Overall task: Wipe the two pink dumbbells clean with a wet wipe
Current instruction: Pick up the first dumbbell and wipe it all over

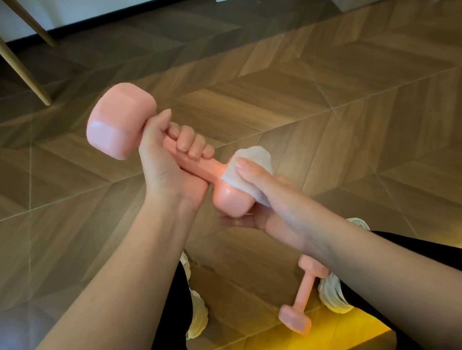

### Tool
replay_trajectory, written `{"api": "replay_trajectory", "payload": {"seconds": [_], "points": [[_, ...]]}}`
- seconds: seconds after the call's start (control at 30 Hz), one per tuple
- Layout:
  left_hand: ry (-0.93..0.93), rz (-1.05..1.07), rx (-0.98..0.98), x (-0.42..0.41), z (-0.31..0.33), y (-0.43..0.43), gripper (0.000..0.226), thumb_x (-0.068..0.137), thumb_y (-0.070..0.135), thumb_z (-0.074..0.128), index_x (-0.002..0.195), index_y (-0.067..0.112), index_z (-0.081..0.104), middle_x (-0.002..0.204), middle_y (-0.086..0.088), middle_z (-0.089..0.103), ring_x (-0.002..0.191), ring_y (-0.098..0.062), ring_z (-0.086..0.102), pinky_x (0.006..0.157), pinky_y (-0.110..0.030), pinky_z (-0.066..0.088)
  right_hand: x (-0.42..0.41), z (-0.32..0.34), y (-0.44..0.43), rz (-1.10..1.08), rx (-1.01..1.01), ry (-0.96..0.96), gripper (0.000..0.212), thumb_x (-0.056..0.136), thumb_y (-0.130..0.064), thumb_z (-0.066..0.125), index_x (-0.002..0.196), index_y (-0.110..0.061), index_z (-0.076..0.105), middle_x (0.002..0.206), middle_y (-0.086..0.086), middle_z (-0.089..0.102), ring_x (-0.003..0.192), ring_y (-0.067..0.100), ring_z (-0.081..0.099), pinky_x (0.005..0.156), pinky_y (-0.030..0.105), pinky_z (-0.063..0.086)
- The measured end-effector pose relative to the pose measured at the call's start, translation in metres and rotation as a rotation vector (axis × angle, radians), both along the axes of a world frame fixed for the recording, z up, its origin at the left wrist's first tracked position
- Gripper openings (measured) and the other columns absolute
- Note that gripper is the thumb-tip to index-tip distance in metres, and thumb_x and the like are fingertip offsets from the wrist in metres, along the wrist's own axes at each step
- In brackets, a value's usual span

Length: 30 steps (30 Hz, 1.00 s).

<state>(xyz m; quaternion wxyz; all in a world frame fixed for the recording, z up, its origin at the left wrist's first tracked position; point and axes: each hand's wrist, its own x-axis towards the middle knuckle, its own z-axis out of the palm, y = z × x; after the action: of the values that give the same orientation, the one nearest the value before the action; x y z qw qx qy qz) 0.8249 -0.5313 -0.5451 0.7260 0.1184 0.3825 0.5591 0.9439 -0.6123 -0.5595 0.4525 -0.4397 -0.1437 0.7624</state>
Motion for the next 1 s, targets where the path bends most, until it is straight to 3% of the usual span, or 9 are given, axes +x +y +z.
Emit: {"api": "replay_trajectory", "payload": {"seconds": [0.07, 0.23, 0.37, 0.47, 0.53, 0.73, 0.83, 0.9, 1.0], "points": [[-0.002, 0.013, -0.022, -0.001, 0.000, 0.001, 0.033, 0.091, 0.025, 0.056, 0.062, 0.019, 0.041, 0.051, 0.005, 0.032, 0.043, -0.012, 0.033, 0.047, -0.024, 0.038, -0.002, -0.002, -0.001, -0.027, 0.057, -0.053, 0.049, 0.078, -0.034, 0.077, 0.119, -0.014, 0.056, 0.100, 0.008, 0.066, 0.086, 0.022, 0.067, 0.076, 0.044, 0.061], [0.002, 0.065, -0.118, 0.000, -0.001, 0.004, 0.033, 0.090, 0.024, 0.062, 0.065, 0.020, 0.041, 0.053, 0.006, 0.035, 0.044, -0.011, 0.036, 0.050, -0.025, 0.039, -0.001, -0.012, -0.001, -0.079, 0.166, -0.339, 0.050, 0.073, -0.030, 0.082, 0.115, -0.031, 0.056, 0.110, -0.003, 0.064, 0.097, 0.015, 0.066, 0.080, 0.035, 0.058], [0.007, 0.090, -0.111, -0.004, -0.001, 0.004, 0.036, 0.091, 0.023, 0.058, 0.061, 0.020, 0.038, 0.049, 0.007, 0.027, 0.041, -0.012, 0.028, 0.044, -0.023, 0.034, -0.002, -0.010, 0.001, -0.061, 0.132, -0.232, 0.035, 0.086, -0.042, 0.065, 0.115, -0.023, 0.059, 0.096, -0.001, 0.066, 0.086, 0.010, 0.062, 0.076, 0.033, 0.053], [0.027, 0.068, -0.070, -0.007, 0.001, 0.003, 0.038, 0.092, 0.022, 0.056, 0.058, 0.020, 0.038, 0.048, 0.006, 0.026, 0.042, -0.012, 0.026, 0.045, -0.024, 0.033, 0.000, -0.008, 0.003, 0.041, 0.071, -0.058, 0.051, 0.077, -0.036, 0.068, 0.123, -0.016, 0.055, 0.101, 0.009, 0.064, 0.093, 0.023, 0.062, 0.090, 0.050, 0.054], [0.028, 0.055, -0.043, -0.007, 0.002, 0.002, 0.038, 0.092, 0.021, 0.055, 0.059, 0.020, 0.037, 0.048, 0.006, 0.026, 0.041, -0.012, 0.026, 0.044, -0.024, 0.033, 0.000, -0.006, 0.001, 0.072, 0.058, 0.034, 0.062, 0.077, -0.026, 0.074, 0.132, -0.014, 0.048, 0.111, 0.016, 0.060, 0.093, 0.029, 0.064, 0.087, 0.054, 0.057], [0.060, 0.050, -0.050, -0.001, 0.003, 0.002, 0.032, 0.091, 0.021, 0.062, 0.066, 0.019, 0.042, 0.052, 0.006, 0.036, 0.043, -0.010, 0.037, 0.047, -0.023, 0.040, -0.001, -0.009, 0.001, -0.004, 0.160, -0.151, 0.055, 0.075, -0.006, 0.080, 0.118, -0.025, 0.051, 0.115, 0.013, 0.060, 0.089, 0.027, 0.067, 0.080, 0.051, 0.058], [0.062, 0.046, -0.090, 0.002, 0.002, 0.003, 0.034, 0.092, 0.020, 0.060, 0.065, 0.020, 0.039, 0.050, 0.007, 0.031, 0.042, -0.010, 0.032, 0.046, -0.023, 0.037, -0.003, -0.013, 0.001, -0.063, 0.130, -0.230, 0.047, 0.081, -0.024, 0.077, 0.121, -0.021, 0.053, 0.108, 0.010, 0.065, 0.083, 0.022, 0.068, 0.074, 0.050, 0.060], [0.069, 0.033, -0.102, 0.003, -0.001, 0.002, 0.037, 0.091, 0.019, 0.058, 0.061, 0.020, 0.037, 0.049, 0.006, 0.029, 0.041, -0.011, 0.030, 0.045, -0.023, 0.036, -0.004, -0.014, 0.001, -0.076, 0.072, -0.240, 0.042, 0.086, -0.039, 0.070, 0.118, -0.015, 0.057, 0.092, 0.010, 0.071, 0.079, 0.025, 0.068, 0.073, 0.051, 0.059], [0.080, 0.014, -0.116, 0.001, -0.003, 0.001, 0.038, 0.090, 0.018, 0.056, 0.058, 0.021, 0.036, 0.049, 0.006, 0.028, 0.040, -0.011, 0.030, 0.045, -0.022, 0.035, -0.001, -0.016, 0.001, -0.088, -0.007, -0.170, 0.026, 0.094, -0.040, 0.060, 0.104, -0.017, 0.061, 0.076, 0.006, 0.073, 0.078, 0.029, 0.069, 0.082, 0.062, 0.056]]}}
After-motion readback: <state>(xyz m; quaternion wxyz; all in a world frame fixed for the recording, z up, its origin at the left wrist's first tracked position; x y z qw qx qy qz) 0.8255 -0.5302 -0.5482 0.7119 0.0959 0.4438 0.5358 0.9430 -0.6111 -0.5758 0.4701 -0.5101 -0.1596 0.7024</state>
